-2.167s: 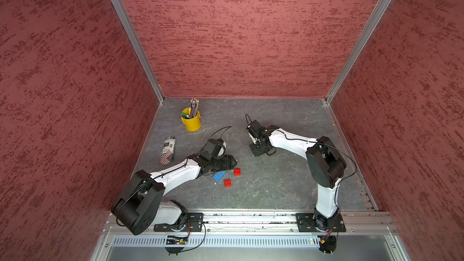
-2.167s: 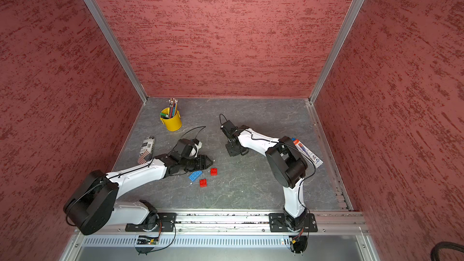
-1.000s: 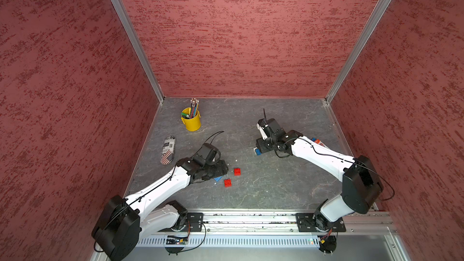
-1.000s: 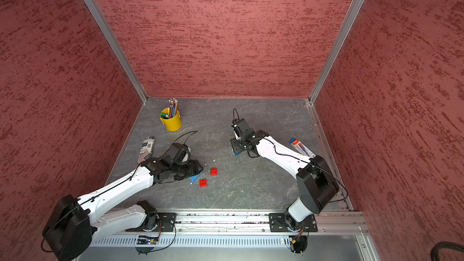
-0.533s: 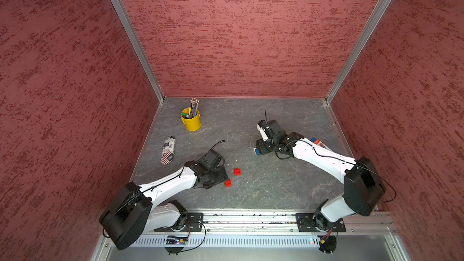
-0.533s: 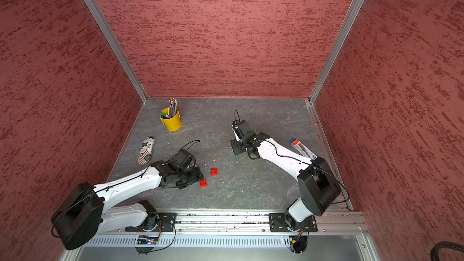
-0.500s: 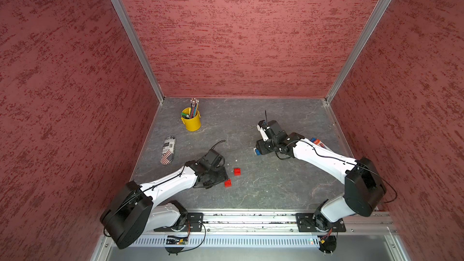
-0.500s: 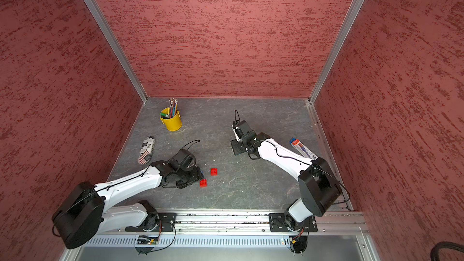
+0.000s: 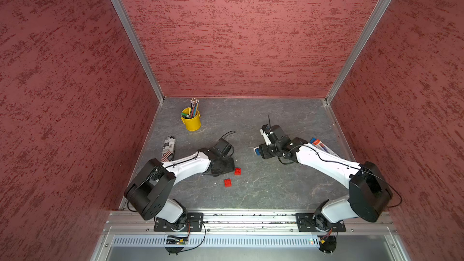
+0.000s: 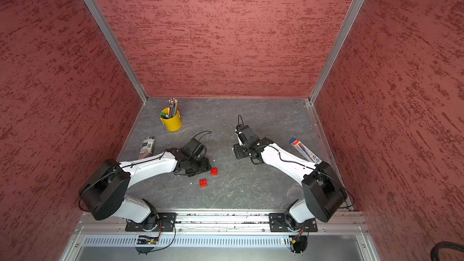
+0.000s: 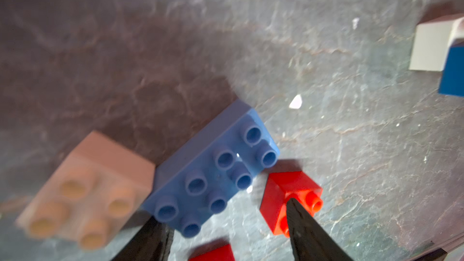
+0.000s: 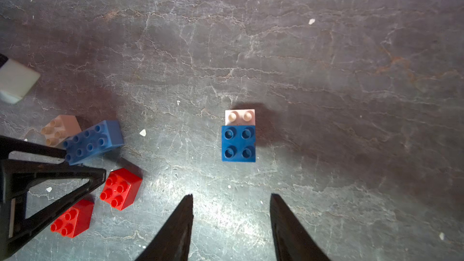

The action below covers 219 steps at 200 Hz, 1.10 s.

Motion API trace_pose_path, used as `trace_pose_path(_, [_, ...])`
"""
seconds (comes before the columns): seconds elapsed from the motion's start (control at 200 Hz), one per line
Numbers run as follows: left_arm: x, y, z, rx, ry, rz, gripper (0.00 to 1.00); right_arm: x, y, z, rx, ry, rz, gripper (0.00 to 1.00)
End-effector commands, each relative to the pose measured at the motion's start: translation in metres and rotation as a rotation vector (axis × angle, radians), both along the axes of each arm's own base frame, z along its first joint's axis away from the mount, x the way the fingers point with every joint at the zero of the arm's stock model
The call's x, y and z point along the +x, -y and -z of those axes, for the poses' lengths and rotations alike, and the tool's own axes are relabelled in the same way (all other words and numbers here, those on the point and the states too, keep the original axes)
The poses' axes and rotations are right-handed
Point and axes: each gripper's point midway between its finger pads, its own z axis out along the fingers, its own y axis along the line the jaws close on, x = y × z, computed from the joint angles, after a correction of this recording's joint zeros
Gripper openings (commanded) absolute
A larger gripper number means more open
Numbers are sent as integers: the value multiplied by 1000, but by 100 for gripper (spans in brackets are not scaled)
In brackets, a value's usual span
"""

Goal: Assemble the letter y with lego
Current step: Move the lego brick at the center of the board.

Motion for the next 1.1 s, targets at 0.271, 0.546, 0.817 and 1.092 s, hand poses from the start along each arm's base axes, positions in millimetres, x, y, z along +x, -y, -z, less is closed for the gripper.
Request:
trace_pose_path(0.271, [54, 7, -8, -21, 107, 49, 74, 6, -1, -11, 46, 31, 39, 52])
trace_pose_path(0.546, [58, 32, -7, -70, 91, 115, 72, 5, 1, -9, 40, 23, 52, 52])
trace_pose_path(0.817, [37, 55, -11, -124, 39, 162, 71, 4, 2, -8, 46, 12, 76, 52])
trace_pose_path(1.092, [33, 58, -12, -111, 40, 197, 71, 4, 3, -20, 76, 32, 90, 52])
